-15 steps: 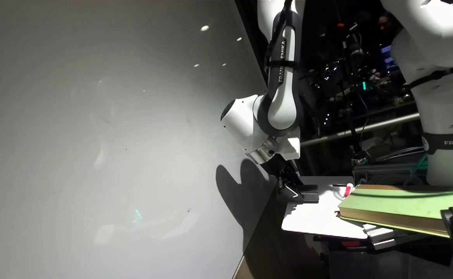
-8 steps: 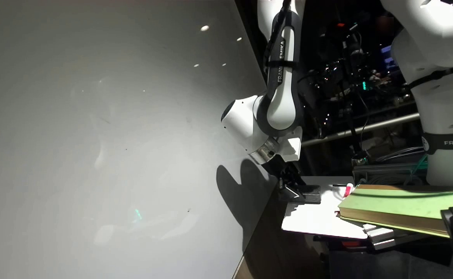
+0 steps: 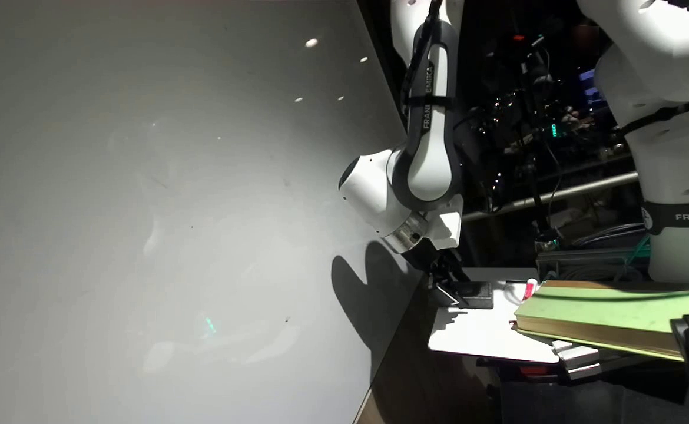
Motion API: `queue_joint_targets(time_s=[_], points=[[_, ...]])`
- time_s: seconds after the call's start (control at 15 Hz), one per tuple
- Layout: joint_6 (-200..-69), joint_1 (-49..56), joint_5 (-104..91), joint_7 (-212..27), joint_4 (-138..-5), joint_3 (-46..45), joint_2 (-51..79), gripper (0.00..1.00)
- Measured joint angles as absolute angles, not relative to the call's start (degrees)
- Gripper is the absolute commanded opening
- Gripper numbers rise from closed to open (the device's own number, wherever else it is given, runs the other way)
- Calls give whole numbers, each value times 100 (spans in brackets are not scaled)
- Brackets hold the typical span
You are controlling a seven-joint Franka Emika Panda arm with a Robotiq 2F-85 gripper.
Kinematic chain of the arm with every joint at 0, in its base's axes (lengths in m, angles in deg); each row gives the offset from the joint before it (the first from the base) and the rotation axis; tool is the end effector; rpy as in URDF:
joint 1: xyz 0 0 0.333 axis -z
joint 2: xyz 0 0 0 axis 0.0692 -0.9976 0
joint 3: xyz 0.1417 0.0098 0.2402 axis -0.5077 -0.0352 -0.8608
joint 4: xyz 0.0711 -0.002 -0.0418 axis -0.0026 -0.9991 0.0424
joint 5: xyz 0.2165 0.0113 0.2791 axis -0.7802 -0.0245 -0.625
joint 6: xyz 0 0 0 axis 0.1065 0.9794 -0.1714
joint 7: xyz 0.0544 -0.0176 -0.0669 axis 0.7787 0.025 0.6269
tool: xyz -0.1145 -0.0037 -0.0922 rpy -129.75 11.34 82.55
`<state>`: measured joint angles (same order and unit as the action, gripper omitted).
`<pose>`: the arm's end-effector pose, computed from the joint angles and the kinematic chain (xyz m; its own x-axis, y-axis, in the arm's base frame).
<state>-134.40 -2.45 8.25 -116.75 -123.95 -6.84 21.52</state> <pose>0.3853 0.0449 0.1567 0.9627 -0.1268 -0.2390 -0.0571 -0.9587 0.2785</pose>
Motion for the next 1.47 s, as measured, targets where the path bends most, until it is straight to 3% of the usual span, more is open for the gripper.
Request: queue_joint_targets(time_s=[0.67,1.47], points=[[-13416,-255,679,-11626,-12380,-720,2240,100],[-12722,-588,176,-10719,-12653,-1408,4283,100]])
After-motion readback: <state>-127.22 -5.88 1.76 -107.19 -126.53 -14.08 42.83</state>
